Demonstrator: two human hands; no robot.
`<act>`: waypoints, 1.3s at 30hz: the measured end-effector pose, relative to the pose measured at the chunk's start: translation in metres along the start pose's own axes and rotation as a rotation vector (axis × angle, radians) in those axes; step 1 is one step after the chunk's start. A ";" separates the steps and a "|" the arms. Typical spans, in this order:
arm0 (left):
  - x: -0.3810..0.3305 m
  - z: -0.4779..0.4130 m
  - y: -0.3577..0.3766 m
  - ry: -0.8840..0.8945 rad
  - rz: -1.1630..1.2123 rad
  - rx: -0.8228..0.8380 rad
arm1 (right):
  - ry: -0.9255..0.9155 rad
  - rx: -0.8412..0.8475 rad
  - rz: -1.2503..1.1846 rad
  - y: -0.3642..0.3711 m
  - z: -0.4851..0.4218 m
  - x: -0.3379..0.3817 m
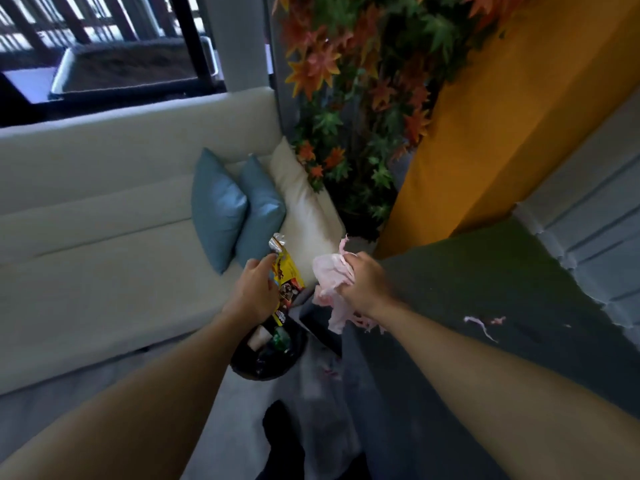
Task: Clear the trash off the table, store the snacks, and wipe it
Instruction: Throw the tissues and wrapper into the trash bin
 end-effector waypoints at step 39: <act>0.312 -0.097 0.207 -0.348 0.084 0.277 | 0.286 0.372 0.044 0.354 -0.076 -0.063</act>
Point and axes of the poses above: each hand's wrist, its own z-axis away from the middle knuckle, its own y-axis out of the palm, x = y × z, the point moved 1 cm from there along -z, towards the middle knuckle, and after that the axes turned 1 degree about -z, right-handed, at the moved point
